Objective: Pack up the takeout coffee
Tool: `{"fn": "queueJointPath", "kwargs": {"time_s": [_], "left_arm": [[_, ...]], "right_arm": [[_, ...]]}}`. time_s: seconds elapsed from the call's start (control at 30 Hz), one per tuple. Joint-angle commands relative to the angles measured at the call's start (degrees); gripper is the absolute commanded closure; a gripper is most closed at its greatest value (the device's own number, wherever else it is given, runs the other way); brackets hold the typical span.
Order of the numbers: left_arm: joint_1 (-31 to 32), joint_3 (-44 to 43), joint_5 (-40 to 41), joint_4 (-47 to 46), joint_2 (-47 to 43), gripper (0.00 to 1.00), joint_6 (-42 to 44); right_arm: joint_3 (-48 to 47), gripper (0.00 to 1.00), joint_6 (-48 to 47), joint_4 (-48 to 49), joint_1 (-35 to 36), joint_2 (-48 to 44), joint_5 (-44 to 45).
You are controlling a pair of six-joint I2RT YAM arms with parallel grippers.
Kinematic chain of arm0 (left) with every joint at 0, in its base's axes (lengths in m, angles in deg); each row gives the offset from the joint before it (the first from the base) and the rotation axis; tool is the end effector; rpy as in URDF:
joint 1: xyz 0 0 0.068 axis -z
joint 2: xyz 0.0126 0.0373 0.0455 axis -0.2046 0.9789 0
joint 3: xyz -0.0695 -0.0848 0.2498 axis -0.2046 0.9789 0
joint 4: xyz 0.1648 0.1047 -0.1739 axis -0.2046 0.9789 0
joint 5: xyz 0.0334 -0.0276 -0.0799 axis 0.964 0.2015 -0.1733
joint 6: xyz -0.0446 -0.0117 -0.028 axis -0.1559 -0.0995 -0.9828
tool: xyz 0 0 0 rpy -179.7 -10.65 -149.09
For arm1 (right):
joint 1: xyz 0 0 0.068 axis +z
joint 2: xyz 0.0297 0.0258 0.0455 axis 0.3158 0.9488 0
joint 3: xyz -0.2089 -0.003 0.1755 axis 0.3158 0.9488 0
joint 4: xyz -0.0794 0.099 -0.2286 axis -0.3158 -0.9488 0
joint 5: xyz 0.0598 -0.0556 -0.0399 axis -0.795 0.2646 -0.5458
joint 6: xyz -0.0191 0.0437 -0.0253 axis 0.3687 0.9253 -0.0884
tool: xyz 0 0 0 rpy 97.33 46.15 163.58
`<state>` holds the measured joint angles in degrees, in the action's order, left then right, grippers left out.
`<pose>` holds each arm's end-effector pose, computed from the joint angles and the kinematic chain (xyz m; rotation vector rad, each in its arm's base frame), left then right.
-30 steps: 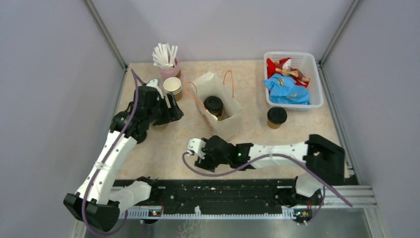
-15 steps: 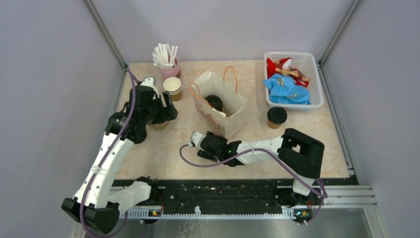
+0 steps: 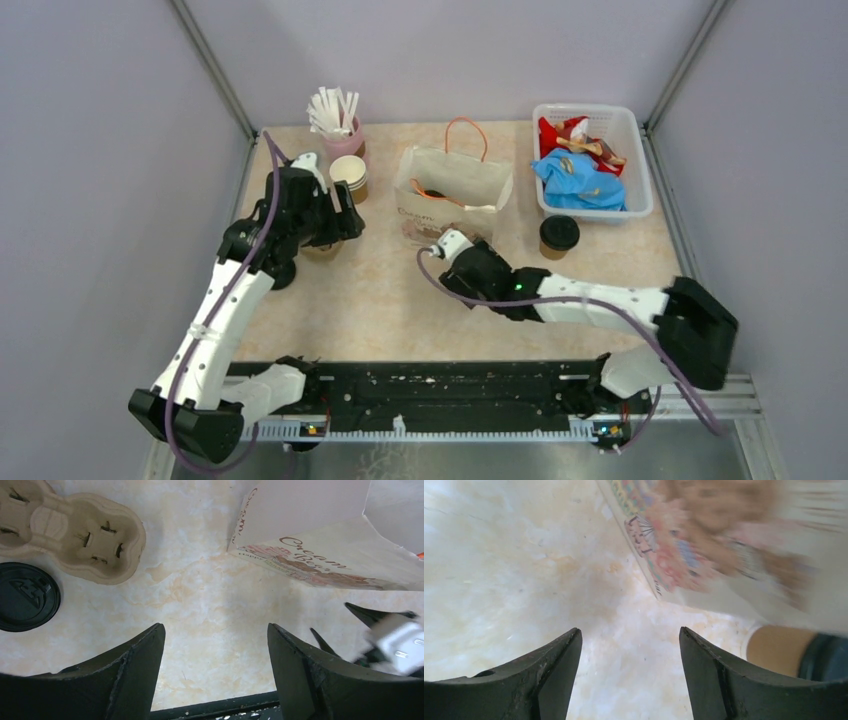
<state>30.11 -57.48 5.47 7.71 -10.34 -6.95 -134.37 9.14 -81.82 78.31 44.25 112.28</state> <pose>0.1952 -0.0634 0.3772 -0.1651 2.2877 -0.3705 0.1649 0.2507 0.1916 -1.0243 2.0532 -0.1051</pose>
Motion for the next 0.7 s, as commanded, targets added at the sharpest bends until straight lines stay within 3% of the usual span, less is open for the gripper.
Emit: {"fn": "queueJointPath", "kwargs": {"time_s": [0.0,0.1,0.17,0.23,0.43,0.57,0.67], "left_arm": [[-0.4,-2.0,-2.3,-3.5,0.8,0.19,0.8],[-0.5,-1.6,-4.1,-4.5,1.8,0.19,0.9],[-0.7,-1.5,-5.3,-5.6,2.5,0.19,0.9],[-0.7,-1.7,-6.3,-6.3,3.2,0.19,0.6],[-0.9,-1.4,-8.2,-7.7,4.2,0.18,0.4],[-1.1,-1.4,-8.0,-8.0,3.8,0.18,0.8],[-1.4,-1.8,-8.1,-8.0,4.0,0.17,1.4]], "right_arm": [[-4.8,0.28,10.2,-15.0,1.0,-17.5,-3.4],[-7.3,0.19,14.9,-23.8,1.0,-27.5,-2.5],[-9.7,0.07,19.4,-30.0,0.0,-31.1,5.6],[-12.6,0.01,22.6,-35.0,-5.2,-31.6,8.6],[-18.4,0.01,23.2,-41.4,-32.9,-24.6,-1.3],[-20.2,0.01,22.4,-41.2,-47.8,-17.1,-19.5],[-28.5,0.01,21.9,-48.9,-50.7,-5.8,-22.6]]}}
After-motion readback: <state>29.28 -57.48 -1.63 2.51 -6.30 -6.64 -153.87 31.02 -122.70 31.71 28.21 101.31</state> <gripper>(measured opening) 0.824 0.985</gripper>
